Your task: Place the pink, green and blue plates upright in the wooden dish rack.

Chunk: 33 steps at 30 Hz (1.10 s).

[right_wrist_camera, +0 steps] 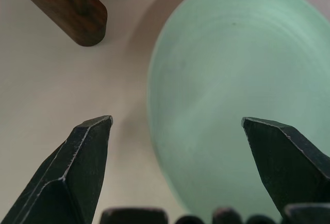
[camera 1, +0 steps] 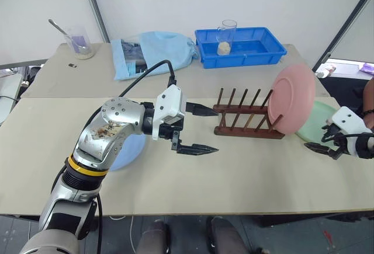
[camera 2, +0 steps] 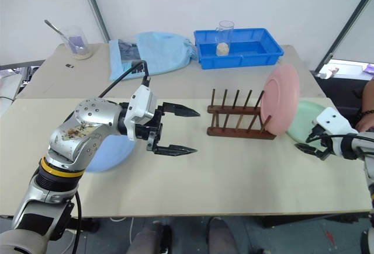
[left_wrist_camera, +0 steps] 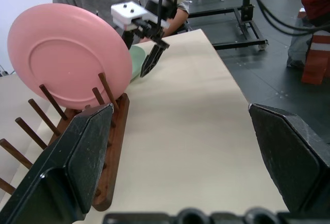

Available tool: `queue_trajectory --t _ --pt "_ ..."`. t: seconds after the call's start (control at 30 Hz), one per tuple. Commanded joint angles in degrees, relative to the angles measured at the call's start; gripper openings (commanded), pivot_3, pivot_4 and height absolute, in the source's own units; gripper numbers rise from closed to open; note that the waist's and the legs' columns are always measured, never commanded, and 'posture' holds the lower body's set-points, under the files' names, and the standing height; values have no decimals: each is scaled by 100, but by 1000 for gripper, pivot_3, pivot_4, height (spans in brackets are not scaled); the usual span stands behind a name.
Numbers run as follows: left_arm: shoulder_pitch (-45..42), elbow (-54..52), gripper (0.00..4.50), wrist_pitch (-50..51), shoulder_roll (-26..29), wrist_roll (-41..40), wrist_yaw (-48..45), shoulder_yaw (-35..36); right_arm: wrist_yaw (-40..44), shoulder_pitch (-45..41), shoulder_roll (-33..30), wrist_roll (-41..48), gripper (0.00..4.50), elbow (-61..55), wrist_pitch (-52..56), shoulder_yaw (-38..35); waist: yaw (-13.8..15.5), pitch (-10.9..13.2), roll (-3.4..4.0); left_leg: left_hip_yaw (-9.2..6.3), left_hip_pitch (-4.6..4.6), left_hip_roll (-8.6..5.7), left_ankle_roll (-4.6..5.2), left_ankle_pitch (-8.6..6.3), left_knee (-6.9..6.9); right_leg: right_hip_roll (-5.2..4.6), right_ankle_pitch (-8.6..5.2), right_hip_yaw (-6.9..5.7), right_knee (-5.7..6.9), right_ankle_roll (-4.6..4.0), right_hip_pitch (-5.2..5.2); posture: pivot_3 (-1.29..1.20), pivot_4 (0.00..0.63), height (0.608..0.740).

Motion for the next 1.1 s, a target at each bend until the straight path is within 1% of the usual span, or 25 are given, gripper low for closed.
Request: queue_trajectory --t 0.03,0.13,0.17,0.2,0.33,0.37,0.4,0.43,0.5,0.6,0.8,0.97,1.1 --pt "-16 -179 4500 -73 -13 29 73 63 -66 -506 137 -276 4474 642 -264 114 1 0 0 1 -1 1 0 0 -1 16 -1 25 -2 1 -1 0 150 725" --pt "-7 -195 4500 -56 -47 22 111 63 -82 -869 313 -364 3628 1161 -198 149 1 0 0 5 -2 0 0 0 -3 18 -1 35 -3 2 -1 0 150 725" --pt "-1 -211 4500 -29 -55 -10 109 79 -90 -948 350 -386 3433 1274 -159 145 2 0 0 7 -2 0 1 0 -4 18 -1 37 -3 3 -2 0 150 725" --pt "2 -225 4500 3 -64 -54 105 98 -86 -1010 377 -403 2959 1367 -136 135 3 0 0 7 -1 1 1 0 -4 19 -1 37 -2 2 -1 0 150 725" --pt "20 -306 4500 231 -52 -335 59 198 -41 -1116 463 -398 1610 1540 12 100 12 0 1 7 -1 0 1 0 -3 20 -1 42 -2 4 -1 0 150 725" --pt "27 -312 4500 238 -29 -355 35 190 -49 -1128 473 -399 1155 1566 30 91 10 0 1 7 -1 0 1 0 -2 20 0 44 -1 4 0 0 150 725" --pt "36 -318 4500 246 -10 -368 14 188 -61 -1136 481 -395 869 1581 50 77 7 0 1 7 0 0 1 0 -2 20 0 44 -2 5 0 0 150 725" --pt "42 -322 4500 273 7 -393 -8 188 -71 -1140 488 -392 423 1584 58 63 6 0 1 8 1 0 0 0 -1 21 1 46 -1 6 2 0 150 725" --pt "21 -318 4500 434 19 -568 -35 240 -83 -1097 490 -369 52 1482 97 17 -6 -1 -2 8 8 1 0 0 1 23 1 47 -2 7 9 0 150 725" --pt "-41 -301 4500 624 7 -787 -60 305 -88 -1005 486 -311 52 1302 174 -62 -9 -1 -3 8 22 0 0 0 2 23 1 51 0 7 21 0 150 725" --pt "-43 -350 4500 624 28 -842 -178 279 -66 -695 463 -212 52 817 411 -236 5 -1 -3 5 22 2 0 0 1 29 0 52 3 6 20 0 150 725" --pt "-127 -305 4500 604 2 -850 -204 270 -147 -608 409 -262 52 743 399 -329 9 -1 -3 6 19 1 1 0 -1 29 -1 53 0 7 18 0 150 725" --pt "-142 -275 4500 564 -36 -828 -186 245 -375 -615 256 -233 52 729 379 -547 23 -1 -3 7 19 0 1 0 0 27 -1 54 1 7 18 0 150 725"
